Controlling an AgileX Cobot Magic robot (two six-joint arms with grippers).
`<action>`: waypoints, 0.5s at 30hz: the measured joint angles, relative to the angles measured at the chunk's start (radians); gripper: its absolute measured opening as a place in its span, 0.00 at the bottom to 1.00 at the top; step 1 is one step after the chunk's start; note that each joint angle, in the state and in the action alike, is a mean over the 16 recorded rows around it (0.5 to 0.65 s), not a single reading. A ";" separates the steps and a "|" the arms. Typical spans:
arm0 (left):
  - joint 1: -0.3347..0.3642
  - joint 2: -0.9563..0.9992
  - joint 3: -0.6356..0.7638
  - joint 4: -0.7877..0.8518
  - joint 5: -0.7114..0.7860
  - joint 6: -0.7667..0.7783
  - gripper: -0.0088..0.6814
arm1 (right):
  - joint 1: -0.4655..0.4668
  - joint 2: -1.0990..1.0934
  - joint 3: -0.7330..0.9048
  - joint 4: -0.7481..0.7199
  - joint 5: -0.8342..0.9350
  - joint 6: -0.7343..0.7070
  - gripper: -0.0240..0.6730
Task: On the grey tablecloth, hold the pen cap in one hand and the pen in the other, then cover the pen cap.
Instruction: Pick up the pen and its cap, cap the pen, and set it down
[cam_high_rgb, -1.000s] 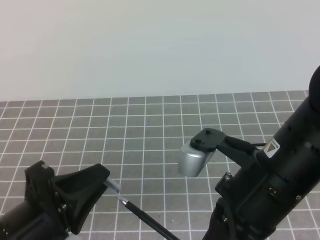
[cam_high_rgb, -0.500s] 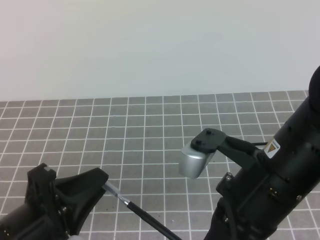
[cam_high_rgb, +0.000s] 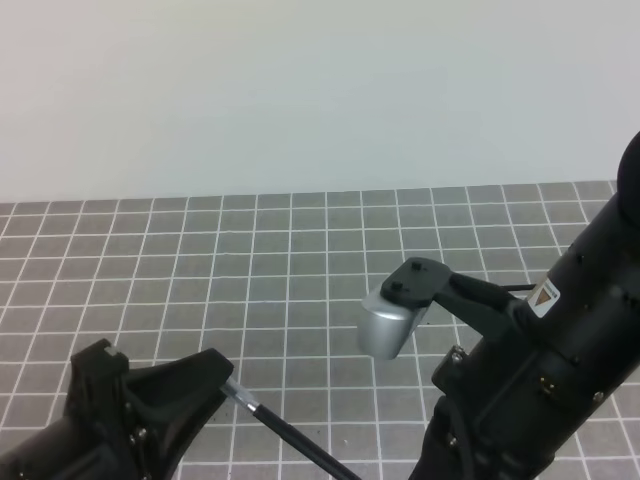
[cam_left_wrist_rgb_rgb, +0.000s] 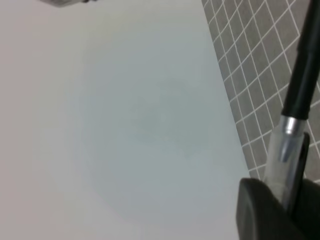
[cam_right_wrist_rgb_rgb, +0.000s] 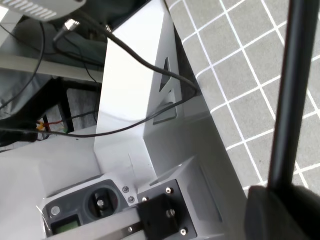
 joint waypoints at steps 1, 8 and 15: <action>-0.004 0.000 0.000 0.000 0.000 0.000 0.01 | 0.000 0.000 0.000 0.000 0.000 0.000 0.07; -0.029 0.000 0.000 0.017 -0.001 0.000 0.01 | 0.000 0.001 0.001 -0.002 -0.017 0.000 0.06; -0.039 0.000 0.000 0.049 -0.005 0.000 0.01 | 0.001 0.001 0.001 0.000 -0.030 0.000 0.04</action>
